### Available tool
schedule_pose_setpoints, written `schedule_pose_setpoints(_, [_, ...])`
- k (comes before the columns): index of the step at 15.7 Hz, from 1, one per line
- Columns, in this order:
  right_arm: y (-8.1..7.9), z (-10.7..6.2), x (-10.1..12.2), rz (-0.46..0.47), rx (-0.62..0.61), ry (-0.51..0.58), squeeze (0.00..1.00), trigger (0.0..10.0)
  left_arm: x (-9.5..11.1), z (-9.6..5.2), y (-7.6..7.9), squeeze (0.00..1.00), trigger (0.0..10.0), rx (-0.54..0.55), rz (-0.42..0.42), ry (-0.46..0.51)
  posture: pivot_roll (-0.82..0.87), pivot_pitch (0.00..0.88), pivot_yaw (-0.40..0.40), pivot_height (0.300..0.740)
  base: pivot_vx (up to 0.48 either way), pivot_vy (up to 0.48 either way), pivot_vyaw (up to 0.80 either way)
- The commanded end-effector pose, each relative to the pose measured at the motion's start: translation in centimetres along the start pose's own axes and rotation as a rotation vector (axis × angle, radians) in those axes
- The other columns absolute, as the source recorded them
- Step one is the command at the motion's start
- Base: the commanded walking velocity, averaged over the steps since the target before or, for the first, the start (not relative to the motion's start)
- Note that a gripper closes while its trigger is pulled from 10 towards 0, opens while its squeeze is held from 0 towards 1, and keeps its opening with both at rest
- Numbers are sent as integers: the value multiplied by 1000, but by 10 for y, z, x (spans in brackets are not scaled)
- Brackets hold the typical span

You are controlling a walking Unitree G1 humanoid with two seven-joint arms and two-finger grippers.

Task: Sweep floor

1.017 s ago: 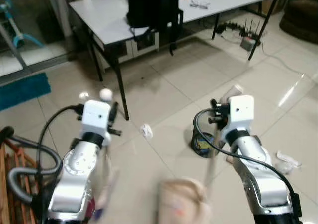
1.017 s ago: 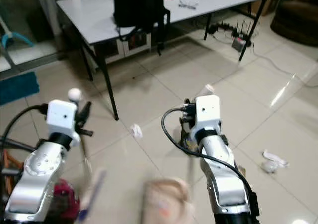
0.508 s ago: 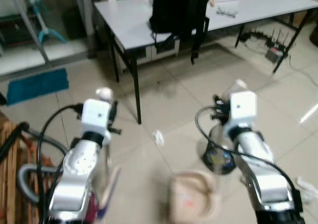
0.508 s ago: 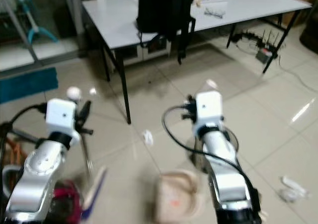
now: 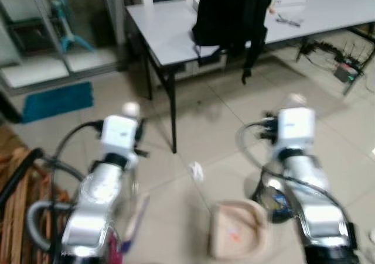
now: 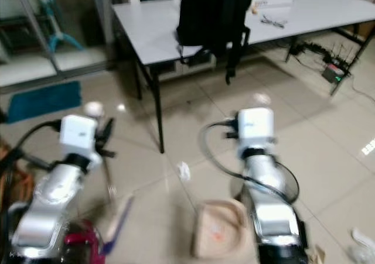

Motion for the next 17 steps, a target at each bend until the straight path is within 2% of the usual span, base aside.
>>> schedule_pose_setpoints(1, [8,1,6,5,-32,37,0,10000,9,4,7,0,10000,-28,12,36,-8,45,44,740,390,0,0])
schedule_pose_setpoints(7, [8,3,7,3,-44,56,0,10000,10,8,8,0,10000,-35,10,39,-5,40,46,740,388,0,0])
schedule_pose_setpoints(10, [6,3,5,50,-29,48,0,10000,10,10,8,0,10000,-35,10,42,-5,38,48,740,389,0,0])
schedule_pose_setpoints(13, [6,3,4,49,-28,50,0,10000,10,10,8,0,10000,-38,8,41,-4,37,50,740,389,0,-527])
schedule_pose_setpoints(17, [4,3,5,46,-19,64,0,10000,9,9,7,0,10000,-35,9,40,-2,38,51,740,386,0,0])
Point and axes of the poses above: a point about 5 cm out from each wrist's last joint towards the gripper, its own z axis pointing out of the wrist towards the gripper, its own x axis along the axis of the wrist's last joint, y = z × x, the point moved 1 cm from there along z, pointing out of the wrist towards the gripper, and after that the axes turned 14 degrees about -z, right-handed, at the moved point
